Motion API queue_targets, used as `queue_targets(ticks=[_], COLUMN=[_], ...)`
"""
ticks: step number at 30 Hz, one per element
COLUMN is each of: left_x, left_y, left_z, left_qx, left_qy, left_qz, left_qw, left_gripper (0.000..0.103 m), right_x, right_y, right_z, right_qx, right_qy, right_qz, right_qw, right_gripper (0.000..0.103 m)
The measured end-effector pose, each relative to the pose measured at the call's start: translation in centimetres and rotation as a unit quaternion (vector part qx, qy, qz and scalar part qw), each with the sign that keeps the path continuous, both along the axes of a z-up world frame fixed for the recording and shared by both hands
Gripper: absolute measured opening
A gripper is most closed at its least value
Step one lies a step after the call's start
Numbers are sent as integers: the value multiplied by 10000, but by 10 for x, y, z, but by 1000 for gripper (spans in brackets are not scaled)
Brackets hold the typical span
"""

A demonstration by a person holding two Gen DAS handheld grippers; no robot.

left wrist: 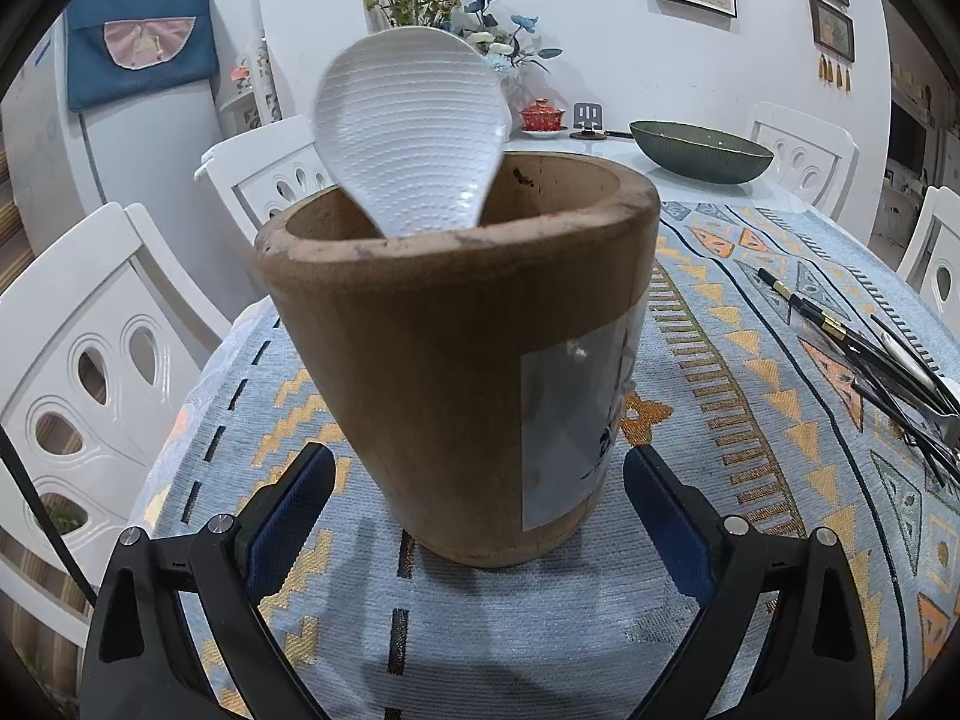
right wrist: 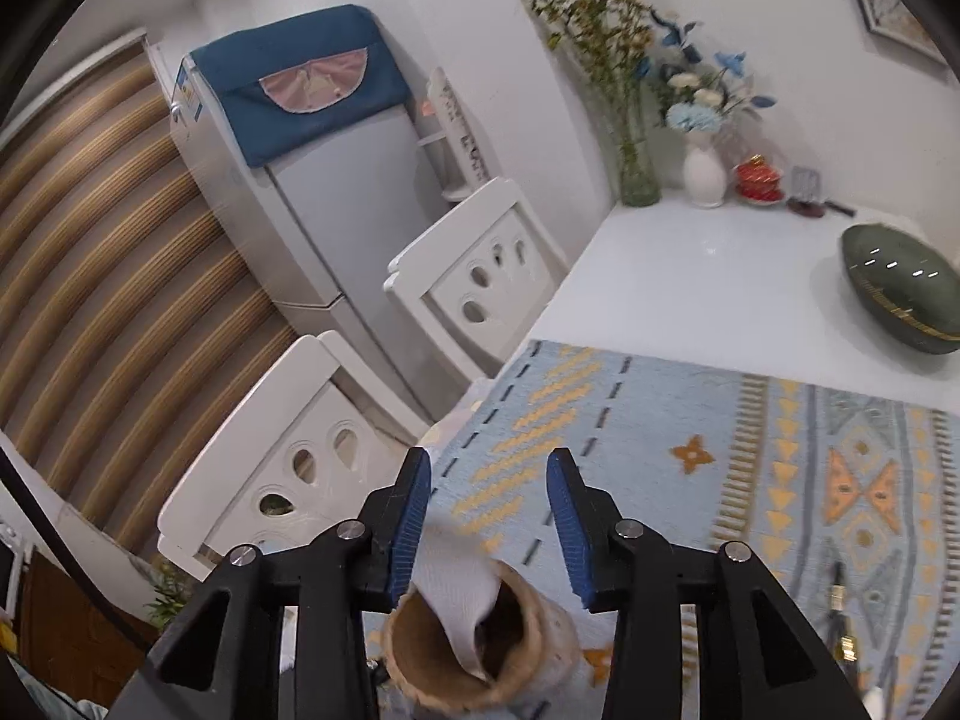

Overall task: Organize utensils
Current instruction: 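Lift the white spoon with the right gripper and drop it into the cup, then return the right gripper to the pile and grasp a black chopstick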

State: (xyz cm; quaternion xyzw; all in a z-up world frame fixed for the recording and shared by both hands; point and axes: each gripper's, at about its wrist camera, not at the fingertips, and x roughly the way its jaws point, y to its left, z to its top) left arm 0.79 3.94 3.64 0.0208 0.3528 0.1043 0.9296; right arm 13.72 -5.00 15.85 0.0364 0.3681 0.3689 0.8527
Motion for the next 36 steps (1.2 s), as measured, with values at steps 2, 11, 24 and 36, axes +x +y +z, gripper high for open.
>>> queue_targets(ticks=[2, 11, 24, 36], left_x=[0, 0, 0, 1], left_y=[0, -2, -5, -3], left_z=[0, 0, -1, -2], left_qx=[-3, 49, 114, 119], left_qy=[-1, 9, 30, 46], left_qz=[3, 13, 24, 59], left_qw=[10000, 10000, 9999, 9999], left_gripper=[97, 97, 97, 97], right_x=[-7, -56, -72, -66], right_y=[-15, -95, -184, -191], right_z=[6, 36, -43, -118], right_qx=[6, -1211, -2497, -2645], right_qy=[-26, -957, 975, 2479], right_qz=[-119, -1524, -1936, -1288], right_qw=[9999, 9762, 9437, 9230], right_gripper=[51, 83, 92, 58])
